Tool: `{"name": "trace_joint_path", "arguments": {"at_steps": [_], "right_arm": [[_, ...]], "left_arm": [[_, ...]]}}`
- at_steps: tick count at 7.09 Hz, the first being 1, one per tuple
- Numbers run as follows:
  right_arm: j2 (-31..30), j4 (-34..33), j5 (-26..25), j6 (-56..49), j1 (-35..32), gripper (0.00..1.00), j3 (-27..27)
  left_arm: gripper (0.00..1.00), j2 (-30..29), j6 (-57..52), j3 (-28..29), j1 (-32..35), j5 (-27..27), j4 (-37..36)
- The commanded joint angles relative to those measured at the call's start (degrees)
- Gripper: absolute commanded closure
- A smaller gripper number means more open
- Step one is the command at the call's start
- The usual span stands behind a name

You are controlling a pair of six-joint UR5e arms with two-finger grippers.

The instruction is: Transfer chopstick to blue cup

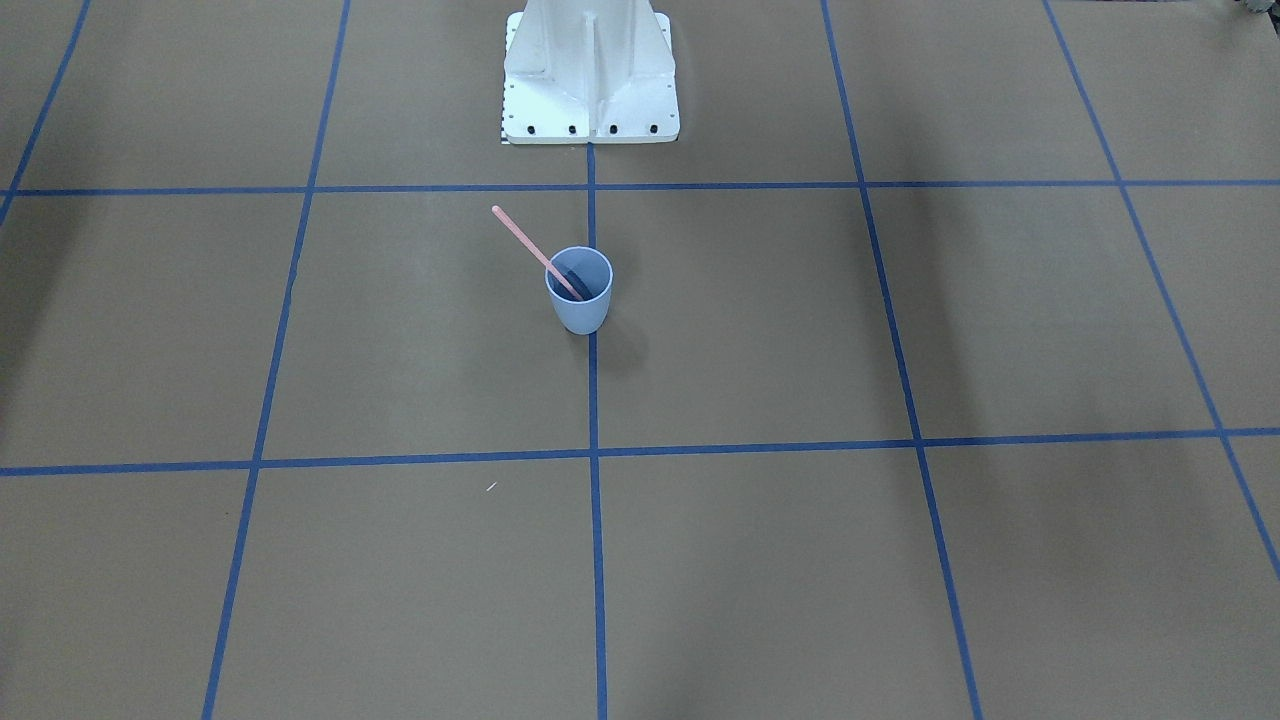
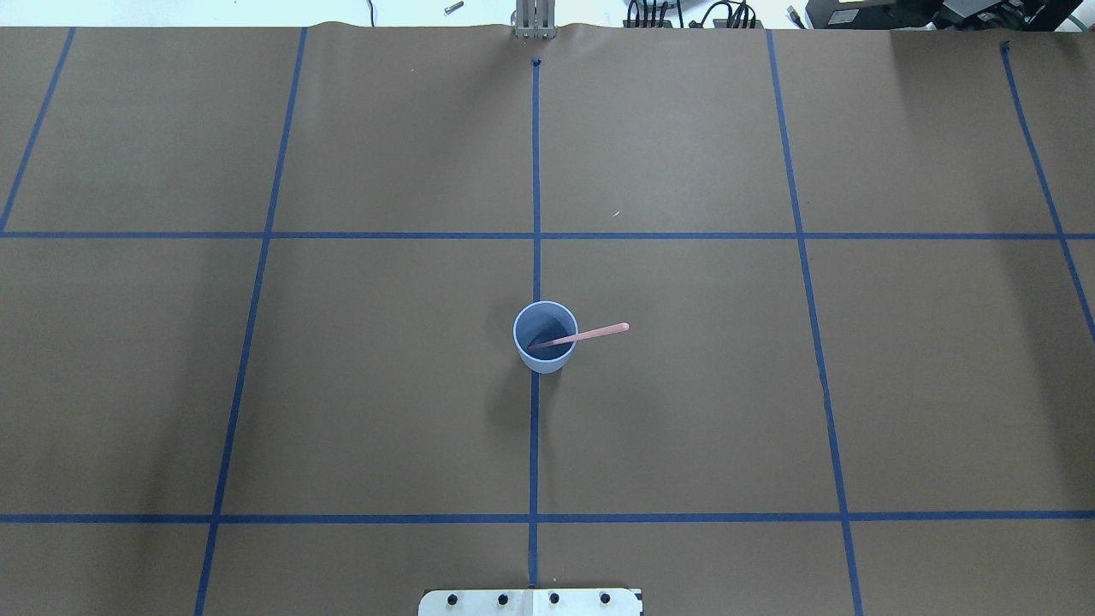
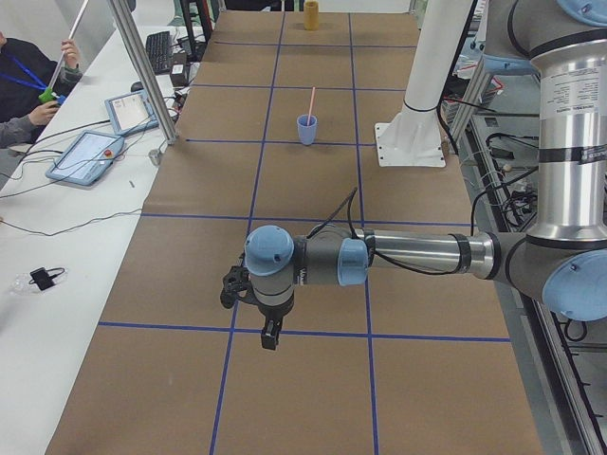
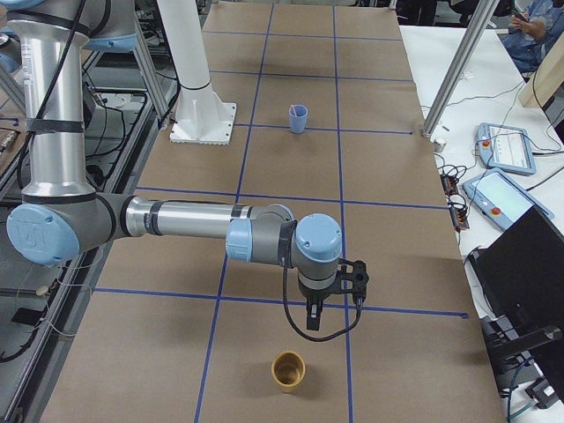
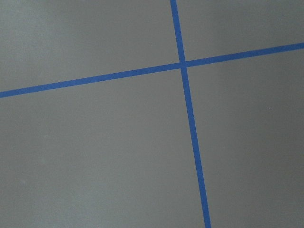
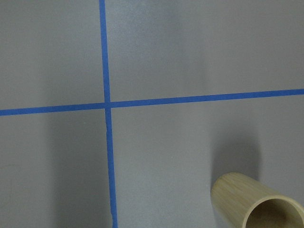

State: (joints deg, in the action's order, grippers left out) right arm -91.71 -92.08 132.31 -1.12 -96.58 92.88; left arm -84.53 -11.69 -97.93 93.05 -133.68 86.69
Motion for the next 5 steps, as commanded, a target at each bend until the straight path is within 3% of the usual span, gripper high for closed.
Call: {"name": "trace_joint_path", "arguments": {"at_steps": [1,5], "right_arm": [[0.3,0.2,-0.2,1.1,4.0,0.0,0.2],[-0.3,0.2,-0.6,0.9,4.6,0.0,0.0]], "left_arm": [[0.01,0.1,0.1,-0.4,0.0,0.2,0.0],[0.01,0.1,0.3,-2.1,0.0,0.6,0.2]]}}
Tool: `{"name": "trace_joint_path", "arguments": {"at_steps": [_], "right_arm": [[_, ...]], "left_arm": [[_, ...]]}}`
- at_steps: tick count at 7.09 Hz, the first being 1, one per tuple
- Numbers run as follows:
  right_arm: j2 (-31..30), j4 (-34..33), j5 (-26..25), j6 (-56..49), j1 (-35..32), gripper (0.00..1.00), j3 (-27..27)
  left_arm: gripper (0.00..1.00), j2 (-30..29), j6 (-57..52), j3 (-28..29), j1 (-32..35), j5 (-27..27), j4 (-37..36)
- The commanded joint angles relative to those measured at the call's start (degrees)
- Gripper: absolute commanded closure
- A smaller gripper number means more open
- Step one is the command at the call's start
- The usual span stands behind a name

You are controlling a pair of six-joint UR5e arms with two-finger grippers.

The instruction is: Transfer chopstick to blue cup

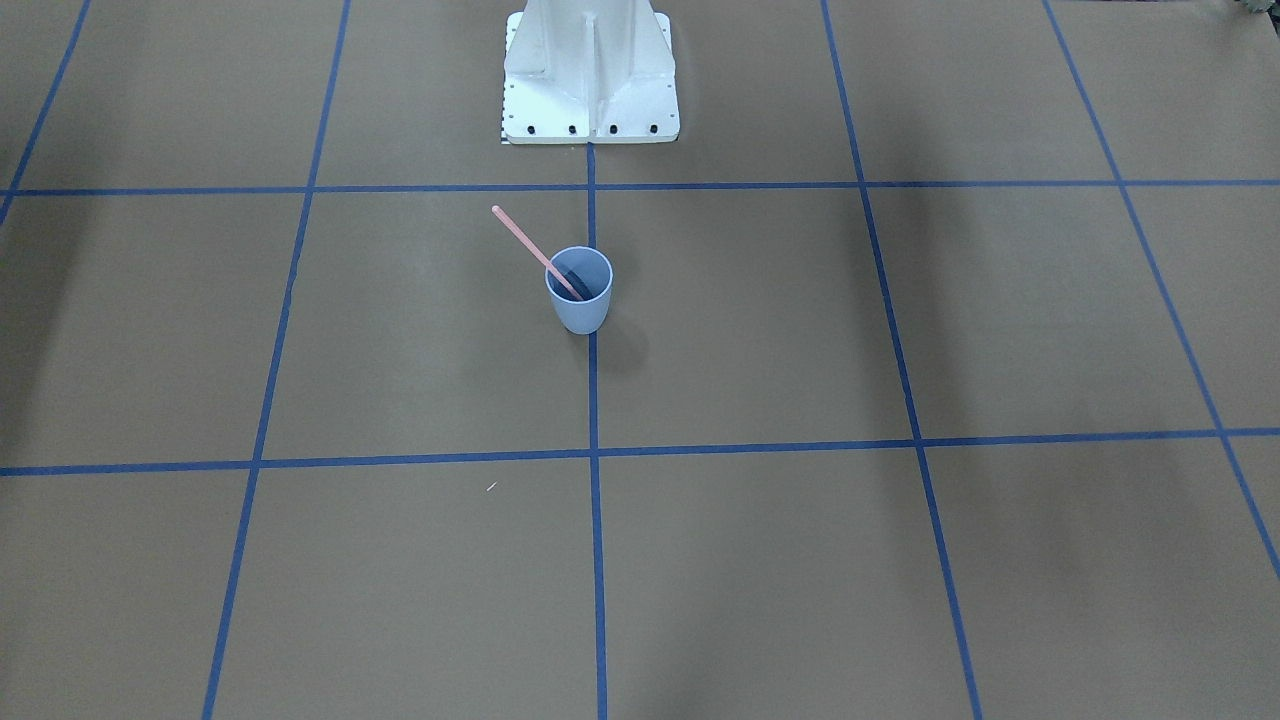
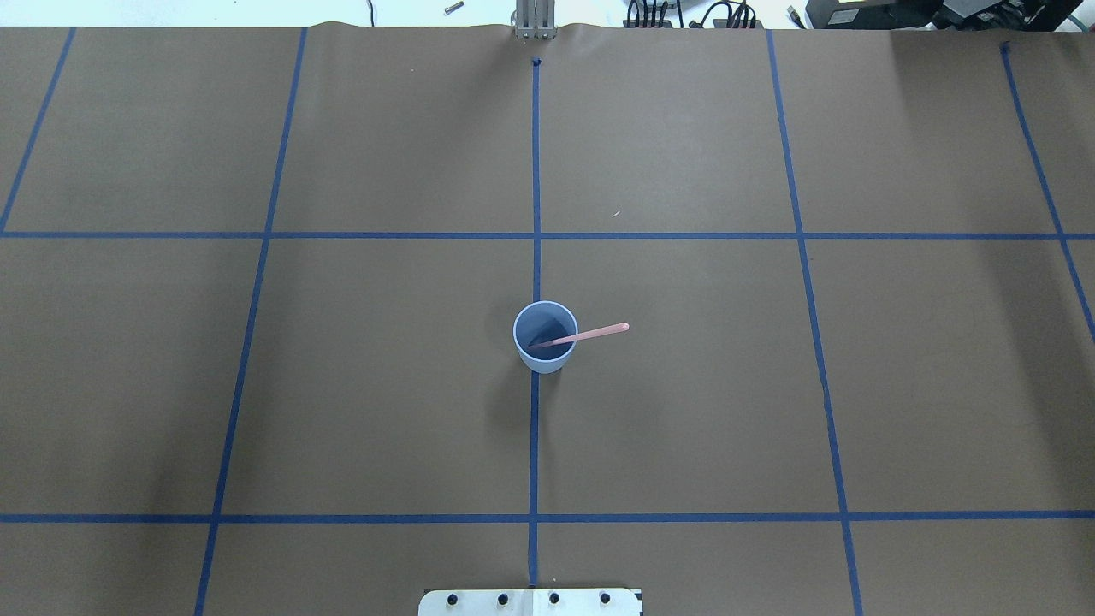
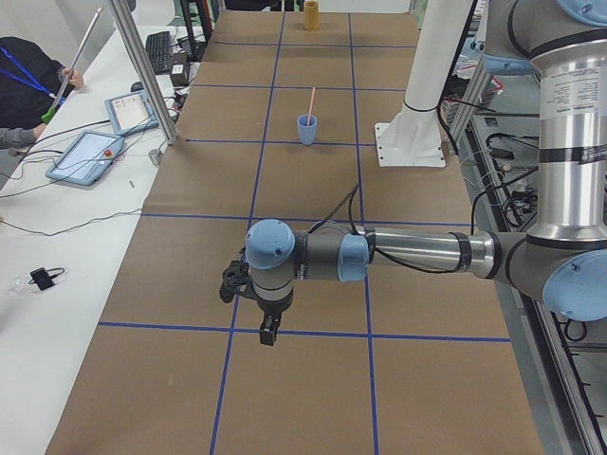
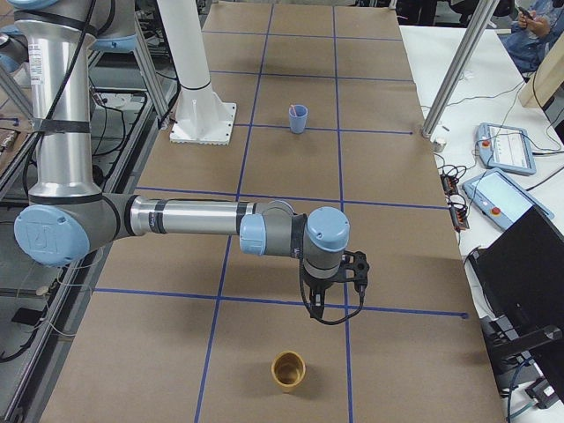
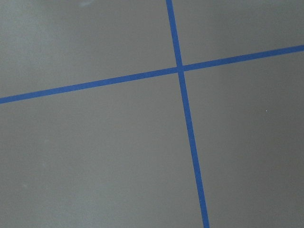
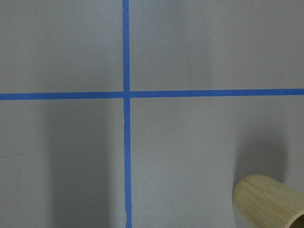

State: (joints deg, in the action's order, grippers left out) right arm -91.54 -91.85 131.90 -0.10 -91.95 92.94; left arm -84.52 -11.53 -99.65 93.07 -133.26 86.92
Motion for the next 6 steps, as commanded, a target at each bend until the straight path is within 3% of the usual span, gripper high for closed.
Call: {"name": "trace_joint_path", "arguments": {"at_steps": [1,6], "right_arm": [[-0.4,0.1,-0.2,-0.1,0.1,0.0,0.0],[-1.9,0.0,0.4,-0.1,0.2,0.0,0.8]], "left_arm": [[0.01,0.1,0.1,-0.5,0.1,0.3,0.0],[0.01,1.9,0.0,-0.6,0.0,-0.2,0.1]]}}
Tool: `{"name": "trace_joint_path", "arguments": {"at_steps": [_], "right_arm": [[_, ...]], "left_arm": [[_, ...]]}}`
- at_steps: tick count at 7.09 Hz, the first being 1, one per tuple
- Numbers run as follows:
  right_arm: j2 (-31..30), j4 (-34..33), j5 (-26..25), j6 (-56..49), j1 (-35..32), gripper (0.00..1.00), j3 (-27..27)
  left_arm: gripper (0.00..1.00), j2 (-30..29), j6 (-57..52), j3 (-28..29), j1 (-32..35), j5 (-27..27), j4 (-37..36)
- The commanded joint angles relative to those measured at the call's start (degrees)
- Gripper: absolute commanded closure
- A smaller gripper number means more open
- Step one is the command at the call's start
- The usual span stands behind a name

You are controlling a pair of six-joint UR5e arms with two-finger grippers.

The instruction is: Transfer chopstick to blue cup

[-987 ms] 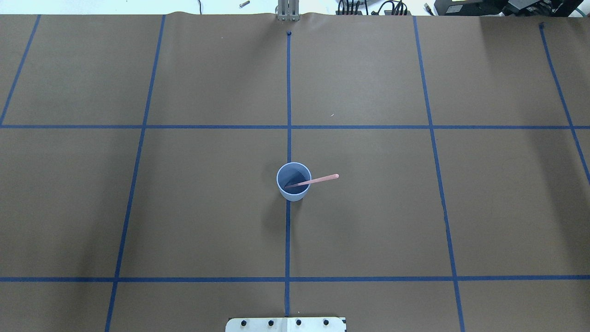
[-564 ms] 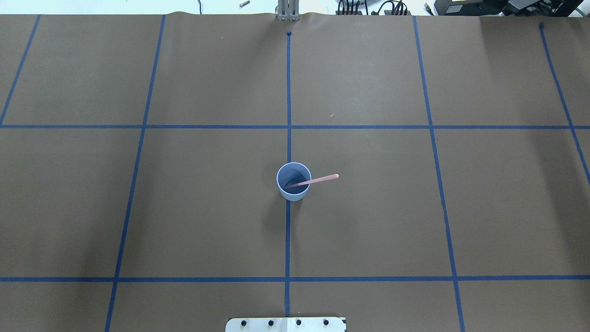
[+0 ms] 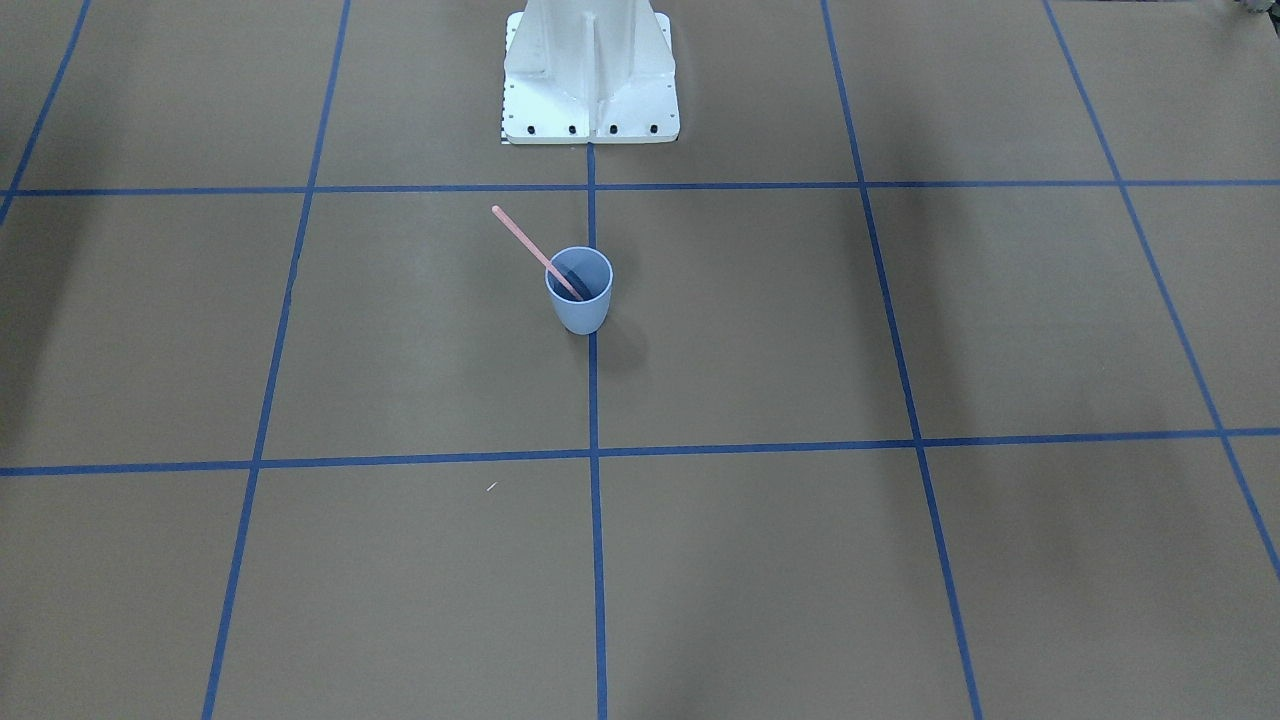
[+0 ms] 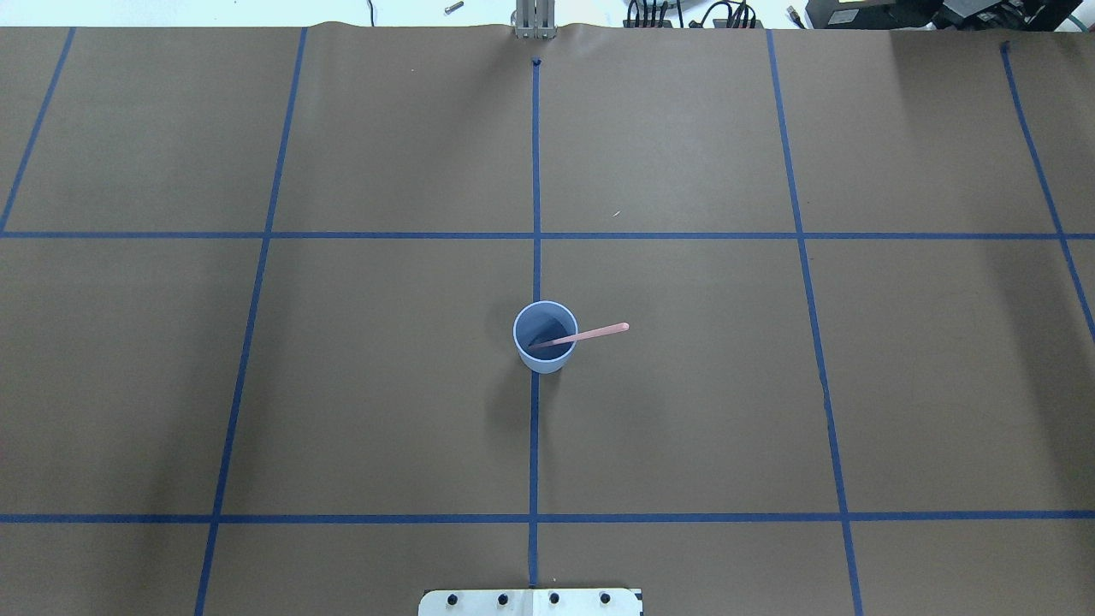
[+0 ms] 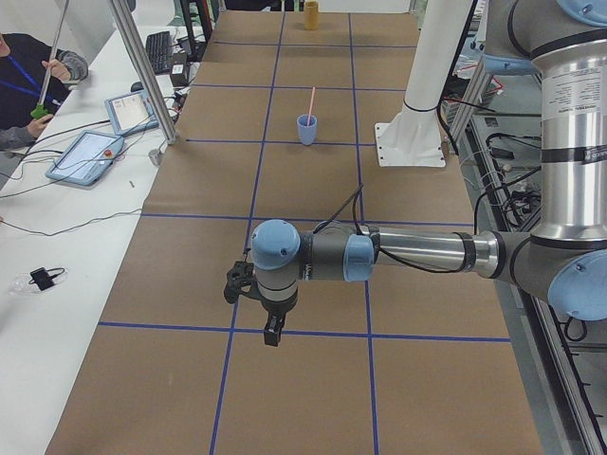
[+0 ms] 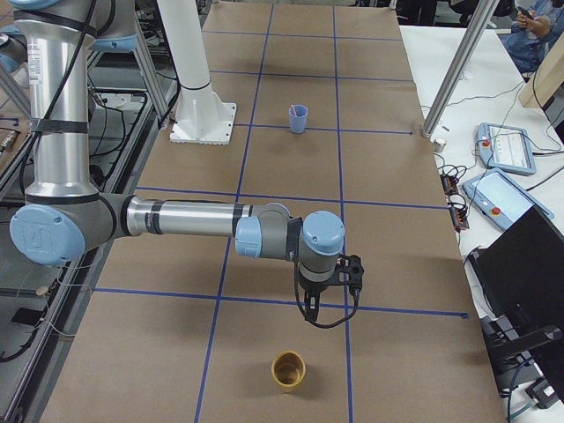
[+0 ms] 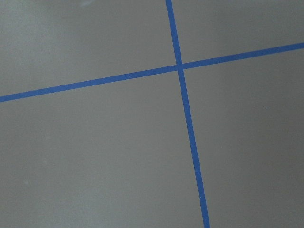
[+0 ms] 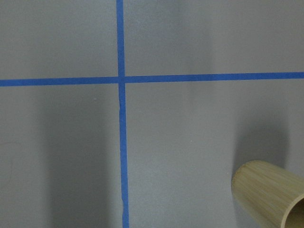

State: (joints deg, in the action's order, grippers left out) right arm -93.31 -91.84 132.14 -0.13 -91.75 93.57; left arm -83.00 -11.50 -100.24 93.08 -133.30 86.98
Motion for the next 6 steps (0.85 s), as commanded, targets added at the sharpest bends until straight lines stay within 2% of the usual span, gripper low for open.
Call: {"name": "trace_joint_path", "arguments": {"at_steps": [1,6], "right_arm": [[-0.1,0.0,0.2,-0.3,0.0,0.0,0.6],[-0.1,0.0,0.4,-0.3,0.0,0.0,0.5]], "left_arm": [[0.01,0.7,-0.1,-0.3,0.0,-0.1,0.0],[0.01,0.7,-0.1,-0.7,0.0,-0.1,0.0]]}}
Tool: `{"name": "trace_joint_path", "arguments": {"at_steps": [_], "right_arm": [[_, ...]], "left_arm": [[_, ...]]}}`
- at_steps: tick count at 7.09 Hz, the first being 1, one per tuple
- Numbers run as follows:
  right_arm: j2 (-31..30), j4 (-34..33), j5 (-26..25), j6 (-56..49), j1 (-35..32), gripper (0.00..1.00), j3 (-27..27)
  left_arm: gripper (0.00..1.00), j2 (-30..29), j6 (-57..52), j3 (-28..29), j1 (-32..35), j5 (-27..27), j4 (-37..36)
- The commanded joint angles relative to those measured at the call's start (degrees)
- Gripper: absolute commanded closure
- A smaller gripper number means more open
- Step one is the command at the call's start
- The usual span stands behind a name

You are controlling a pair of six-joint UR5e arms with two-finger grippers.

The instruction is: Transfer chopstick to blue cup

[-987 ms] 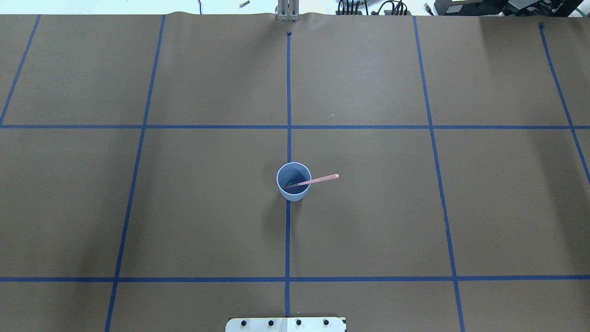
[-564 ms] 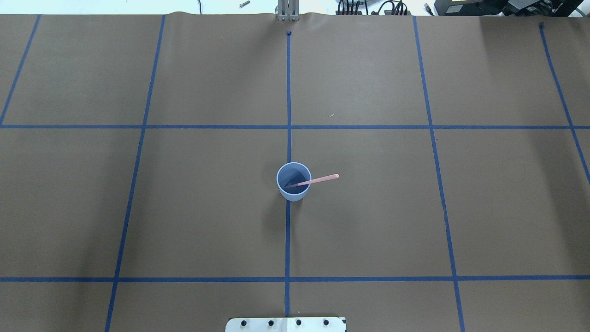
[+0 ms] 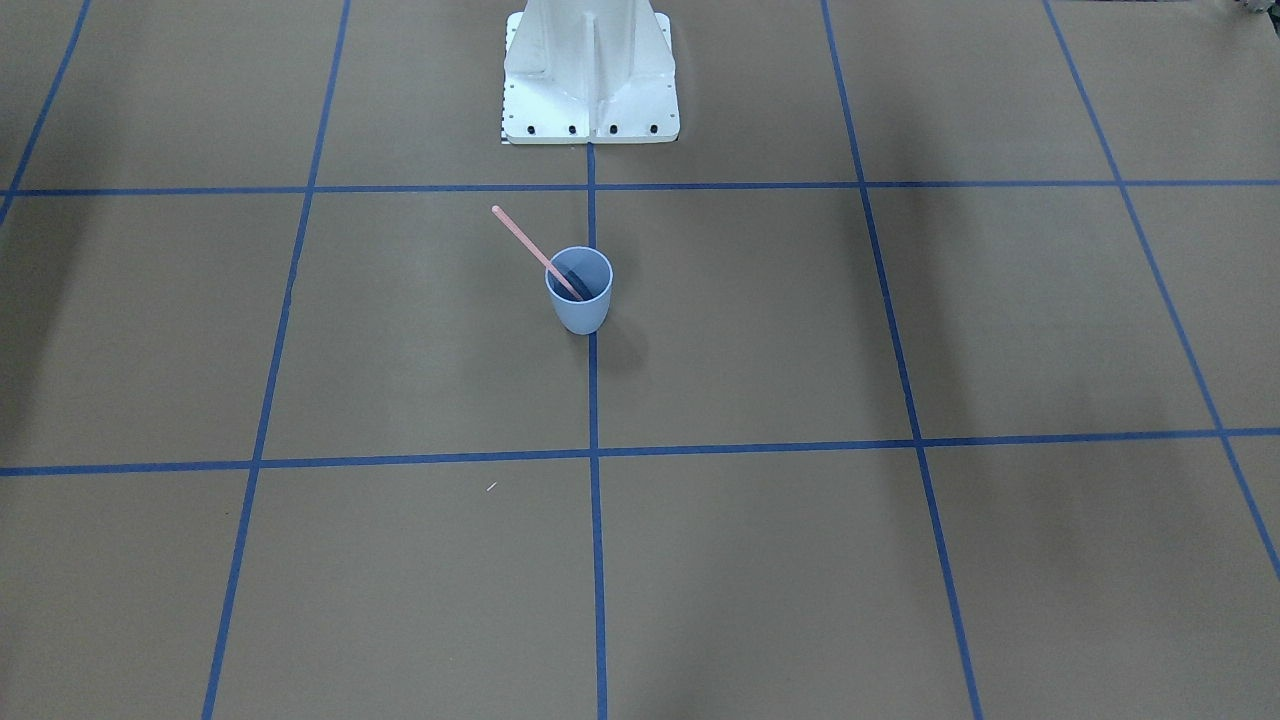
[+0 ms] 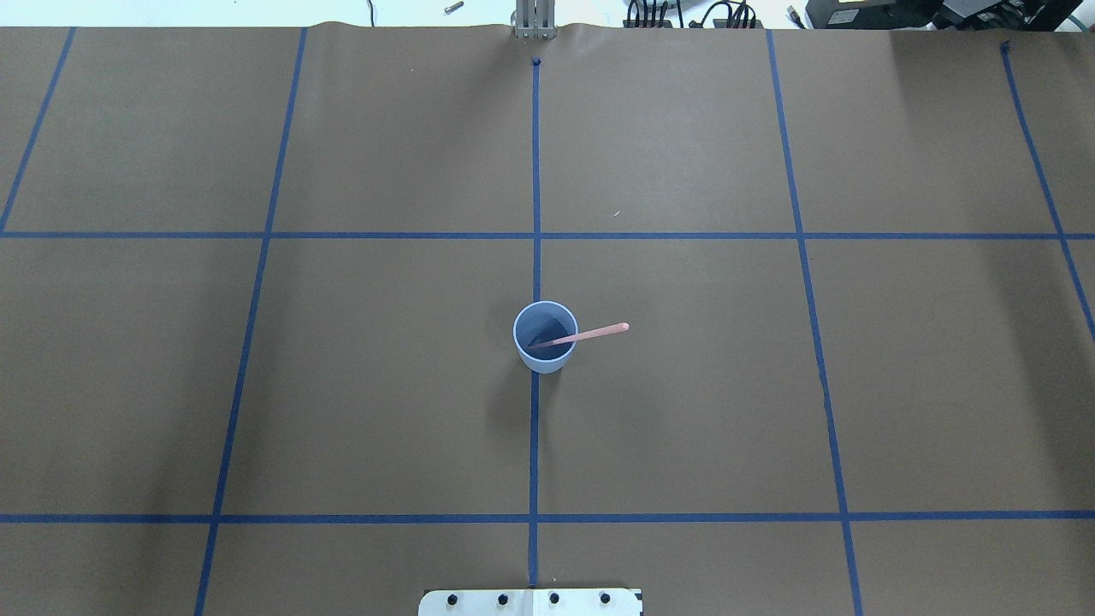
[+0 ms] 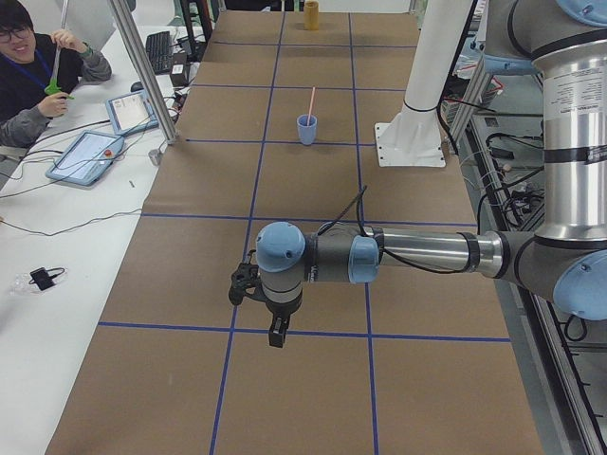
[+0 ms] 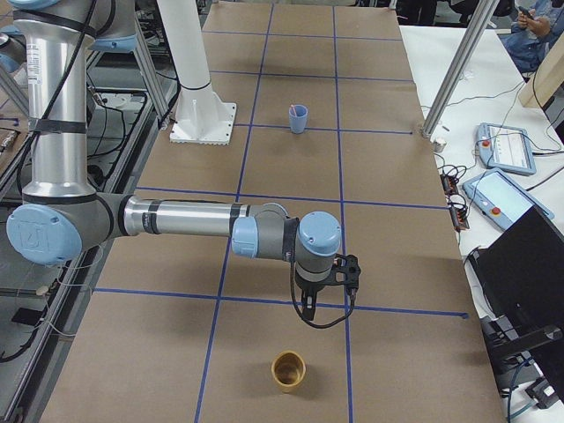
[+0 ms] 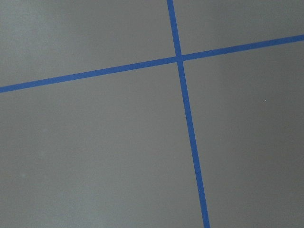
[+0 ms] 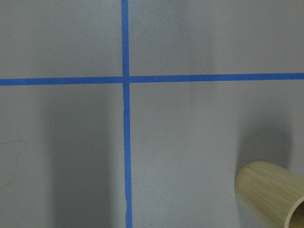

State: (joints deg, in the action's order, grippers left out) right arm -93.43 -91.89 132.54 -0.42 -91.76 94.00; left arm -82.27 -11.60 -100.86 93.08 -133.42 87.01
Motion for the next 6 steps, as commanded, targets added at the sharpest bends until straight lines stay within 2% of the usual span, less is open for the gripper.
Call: {"name": "trace_joint_path", "arguments": {"at_steps": [1,4,6], "right_arm": [[-0.1,0.0,0.0,0.0,0.0,0.0,0.2],[-2.4,0.0,-0.4,-0.2,0.0,0.0,0.7],[-3.2,-0.2,-0.2,-0.2,0.0,0.0,2.8]], "left_arm": [[0.01,0.0,0.0,-0.1,0.0,0.0,0.0],[0.01,0.9,0.0,-0.2,0.1,0.1,-0.1],[0.01,0.9,0.0,-0.3,0.1,0.2,-0.1]]}}
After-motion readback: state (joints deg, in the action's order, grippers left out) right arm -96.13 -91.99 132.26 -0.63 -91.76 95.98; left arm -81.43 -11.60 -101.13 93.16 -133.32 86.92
